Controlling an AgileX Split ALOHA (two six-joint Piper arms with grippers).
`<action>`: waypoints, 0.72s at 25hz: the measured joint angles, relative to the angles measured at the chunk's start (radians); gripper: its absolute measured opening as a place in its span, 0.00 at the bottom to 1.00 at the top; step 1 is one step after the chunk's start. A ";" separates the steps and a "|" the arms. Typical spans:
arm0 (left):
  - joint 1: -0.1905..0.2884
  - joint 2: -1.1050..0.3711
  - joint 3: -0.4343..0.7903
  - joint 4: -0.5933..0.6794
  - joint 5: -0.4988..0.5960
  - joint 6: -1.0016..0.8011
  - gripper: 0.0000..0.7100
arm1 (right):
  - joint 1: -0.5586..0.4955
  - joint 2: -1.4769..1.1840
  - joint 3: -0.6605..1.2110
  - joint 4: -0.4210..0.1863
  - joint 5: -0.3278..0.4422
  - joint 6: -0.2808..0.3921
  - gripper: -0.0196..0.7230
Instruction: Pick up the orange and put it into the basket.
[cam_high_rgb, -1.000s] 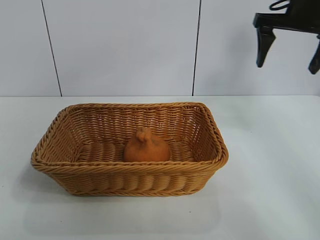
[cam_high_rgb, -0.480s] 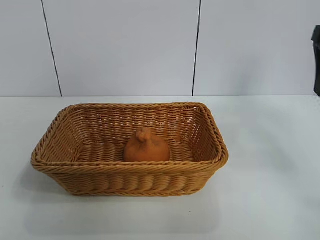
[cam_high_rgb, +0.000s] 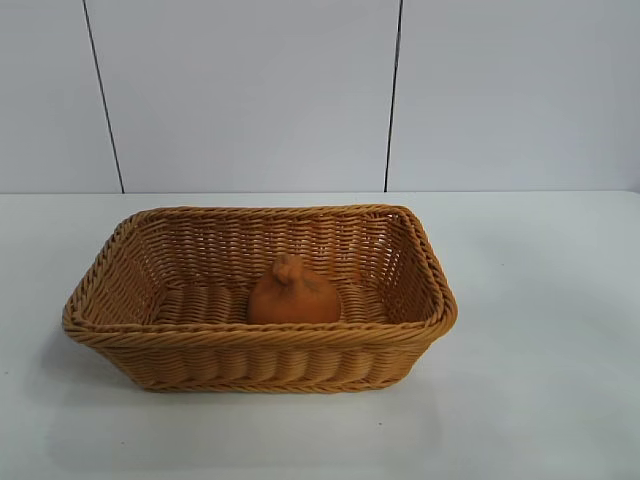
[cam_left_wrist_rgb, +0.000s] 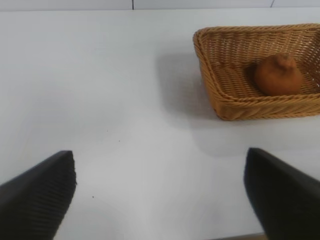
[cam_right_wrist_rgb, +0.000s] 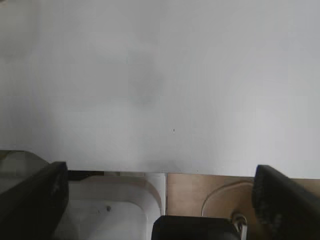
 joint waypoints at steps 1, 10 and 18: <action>0.000 0.000 0.000 0.000 0.001 0.000 0.91 | 0.000 -0.076 0.028 -0.010 -0.009 0.000 0.95; 0.000 0.000 0.000 0.000 0.001 0.000 0.91 | 0.000 -0.633 0.117 -0.027 -0.051 0.000 0.95; 0.000 0.000 0.000 0.000 0.001 0.000 0.91 | 0.000 -0.751 0.122 -0.027 -0.082 0.000 0.95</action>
